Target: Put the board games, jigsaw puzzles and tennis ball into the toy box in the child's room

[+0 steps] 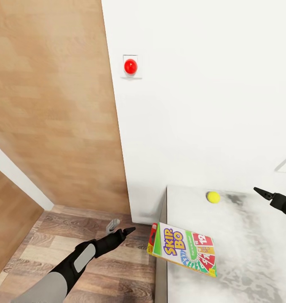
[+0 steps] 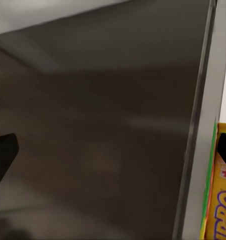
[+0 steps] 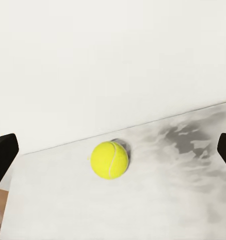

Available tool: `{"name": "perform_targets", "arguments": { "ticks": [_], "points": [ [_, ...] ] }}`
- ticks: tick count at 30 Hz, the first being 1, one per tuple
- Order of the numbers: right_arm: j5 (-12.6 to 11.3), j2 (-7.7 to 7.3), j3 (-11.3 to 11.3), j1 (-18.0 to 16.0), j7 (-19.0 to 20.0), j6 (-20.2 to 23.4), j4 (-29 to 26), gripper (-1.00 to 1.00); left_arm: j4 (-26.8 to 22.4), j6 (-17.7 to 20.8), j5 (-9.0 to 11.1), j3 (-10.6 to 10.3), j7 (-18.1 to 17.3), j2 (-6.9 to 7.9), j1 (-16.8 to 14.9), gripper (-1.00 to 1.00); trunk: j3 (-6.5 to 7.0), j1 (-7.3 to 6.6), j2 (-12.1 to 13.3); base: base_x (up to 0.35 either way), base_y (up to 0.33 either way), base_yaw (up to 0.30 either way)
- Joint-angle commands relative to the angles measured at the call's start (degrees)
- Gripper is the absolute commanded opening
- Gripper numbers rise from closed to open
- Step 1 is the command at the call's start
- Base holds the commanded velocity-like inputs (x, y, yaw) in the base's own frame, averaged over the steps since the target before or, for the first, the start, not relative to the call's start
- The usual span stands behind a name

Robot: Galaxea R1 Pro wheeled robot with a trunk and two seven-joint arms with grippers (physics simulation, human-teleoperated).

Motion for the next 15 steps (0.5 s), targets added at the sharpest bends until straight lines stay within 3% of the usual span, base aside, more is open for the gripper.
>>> {"name": "perform_targets", "arguments": {
  "ticks": [1,7,15],
  "points": [
    [0.0,0.01,-0.08,-0.05,0.13,0.33,-0.02,1.0,-0.01,0.33,0.57,-0.25,-0.11,0.03,-0.06,1.0,-0.1,0.03,-0.1,0.0,0.0,0.0],
    [0.01,0.08,-0.03,-0.05,0.13,0.31,-0.02,1.0,0.03,0.32,0.56,-0.26,-1.12,-0.05,-0.1,1.0,-0.1,0.03,-0.1,0.0,0.0,-0.015],
    [0.03,0.16,0.07,-0.05,0.13,0.29,-0.02,1.0,-0.01,0.32,0.6,-0.27,-4.19,-0.35,-0.15,1.0,-0.1,0.03,-0.1,0.0,0.0,-0.156]
  ]
}}
